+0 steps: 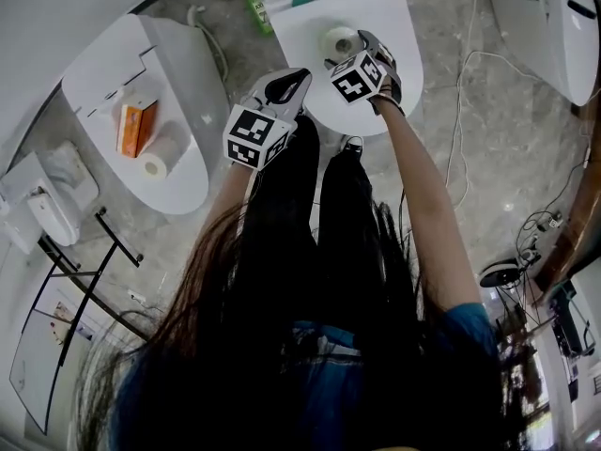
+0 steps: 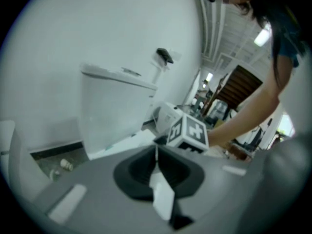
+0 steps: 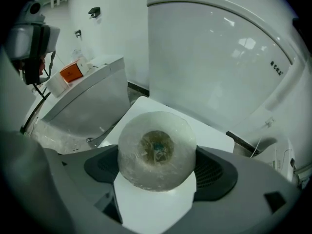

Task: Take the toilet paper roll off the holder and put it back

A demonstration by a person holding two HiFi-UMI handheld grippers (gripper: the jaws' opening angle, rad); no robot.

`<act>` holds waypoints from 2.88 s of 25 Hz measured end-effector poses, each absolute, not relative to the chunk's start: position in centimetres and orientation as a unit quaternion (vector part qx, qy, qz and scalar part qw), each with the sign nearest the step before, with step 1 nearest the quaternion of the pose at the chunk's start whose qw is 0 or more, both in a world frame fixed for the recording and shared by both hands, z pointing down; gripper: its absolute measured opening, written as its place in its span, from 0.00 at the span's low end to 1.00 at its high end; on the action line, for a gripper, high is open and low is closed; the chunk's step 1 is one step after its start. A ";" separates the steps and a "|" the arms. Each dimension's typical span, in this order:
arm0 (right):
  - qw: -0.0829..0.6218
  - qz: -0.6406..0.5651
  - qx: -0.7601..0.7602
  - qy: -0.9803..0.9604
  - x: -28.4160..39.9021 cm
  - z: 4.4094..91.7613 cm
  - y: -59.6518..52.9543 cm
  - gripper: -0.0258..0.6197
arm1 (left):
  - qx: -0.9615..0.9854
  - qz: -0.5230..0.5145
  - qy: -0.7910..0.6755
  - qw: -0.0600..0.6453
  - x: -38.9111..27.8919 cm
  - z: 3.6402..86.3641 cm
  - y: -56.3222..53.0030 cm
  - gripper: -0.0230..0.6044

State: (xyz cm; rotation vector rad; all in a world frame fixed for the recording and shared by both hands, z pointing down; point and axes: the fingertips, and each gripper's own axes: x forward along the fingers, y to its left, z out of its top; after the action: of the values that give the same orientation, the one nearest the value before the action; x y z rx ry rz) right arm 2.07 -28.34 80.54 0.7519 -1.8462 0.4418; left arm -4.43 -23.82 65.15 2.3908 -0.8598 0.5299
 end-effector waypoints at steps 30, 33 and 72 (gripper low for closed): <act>0.343 0.168 0.454 -0.805 8.8 62.2 -23.4 0.72 | 0.906 0.188 -0.301 0.232 -0.9 61.4 -25.4 0.07; 0.344 0.171 0.453 -0.805 8.6 62.5 -23.2 0.72 | 0.904 0.173 -0.310 0.240 -1.0 61.4 -25.6 0.07; 0.485 0.182 0.338 -0.786 1.3 80.7 -30.2 0.72 | 0.879 0.173 -0.347 0.277 -6.3 65.2 -27.1 0.07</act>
State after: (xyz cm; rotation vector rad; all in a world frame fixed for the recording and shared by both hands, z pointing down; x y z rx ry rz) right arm 1.32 -30.19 80.69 0.8238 -1.9121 0.4433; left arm -6.33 -27.06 65.20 2.3609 -0.9323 0.4659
